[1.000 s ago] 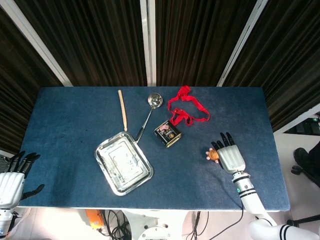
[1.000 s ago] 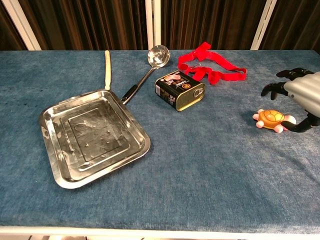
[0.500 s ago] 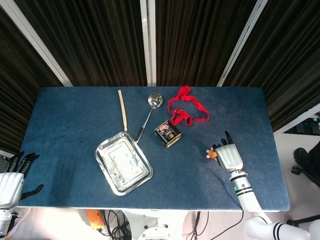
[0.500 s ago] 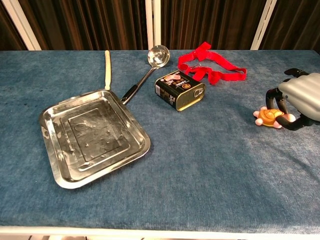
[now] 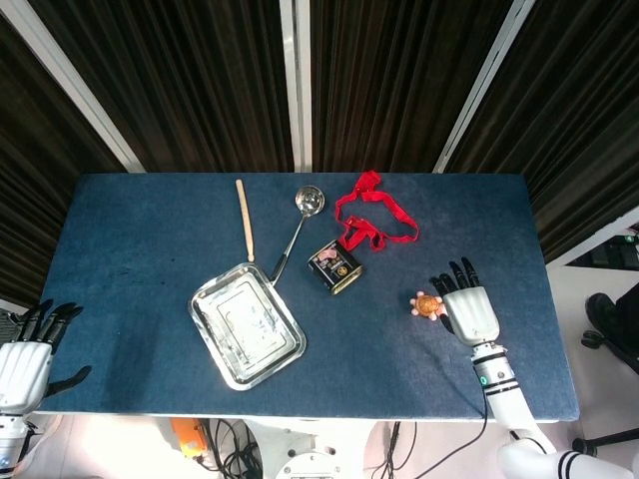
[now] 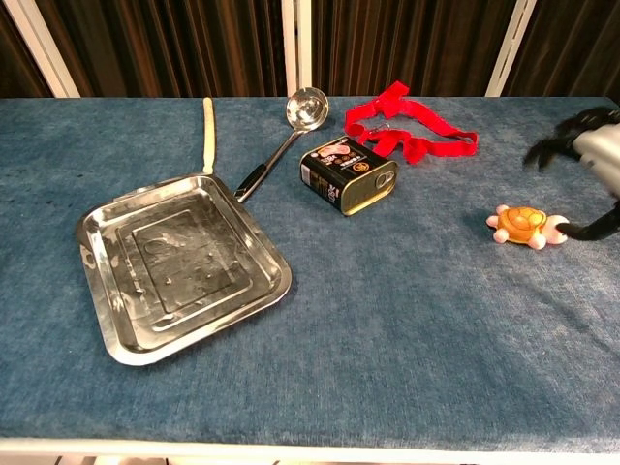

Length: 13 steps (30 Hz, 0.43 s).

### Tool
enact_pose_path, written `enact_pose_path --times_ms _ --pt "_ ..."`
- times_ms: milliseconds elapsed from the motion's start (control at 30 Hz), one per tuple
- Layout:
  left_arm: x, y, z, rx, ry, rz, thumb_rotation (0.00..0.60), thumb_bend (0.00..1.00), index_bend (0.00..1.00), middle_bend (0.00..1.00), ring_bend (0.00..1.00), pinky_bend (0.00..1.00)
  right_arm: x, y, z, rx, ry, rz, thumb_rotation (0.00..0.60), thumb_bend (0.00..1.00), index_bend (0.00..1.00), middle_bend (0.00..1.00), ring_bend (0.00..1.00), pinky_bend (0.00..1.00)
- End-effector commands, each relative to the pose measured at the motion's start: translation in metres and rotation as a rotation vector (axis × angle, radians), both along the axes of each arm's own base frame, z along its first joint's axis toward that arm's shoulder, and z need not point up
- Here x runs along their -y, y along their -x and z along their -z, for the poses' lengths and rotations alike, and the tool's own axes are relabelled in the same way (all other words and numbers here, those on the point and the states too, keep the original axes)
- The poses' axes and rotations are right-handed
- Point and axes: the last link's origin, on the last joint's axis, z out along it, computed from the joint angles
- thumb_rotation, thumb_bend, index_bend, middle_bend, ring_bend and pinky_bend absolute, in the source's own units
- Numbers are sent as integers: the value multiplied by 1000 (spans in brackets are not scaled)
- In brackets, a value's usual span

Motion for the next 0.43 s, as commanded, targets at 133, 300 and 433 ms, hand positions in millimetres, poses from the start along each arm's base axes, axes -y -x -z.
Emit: enact_pose_path --times_ms 133,300,433 --pt "0 -5 -2 -5 -4 10 600 140 156 131 0 97 -41 17 -58 110 103 9 600 42 0 0 0 0" --pt "1 -4 -4 -10 -5 5 600 140 156 130 0 97 -84 40 -92 115 147 60 600 43 0 0 0 0" --pt "3 -3 -4 -5 -14 4 600 140 155 130 0 97 -112 62 -107 117 161 157 600 48 0 0 0 0"
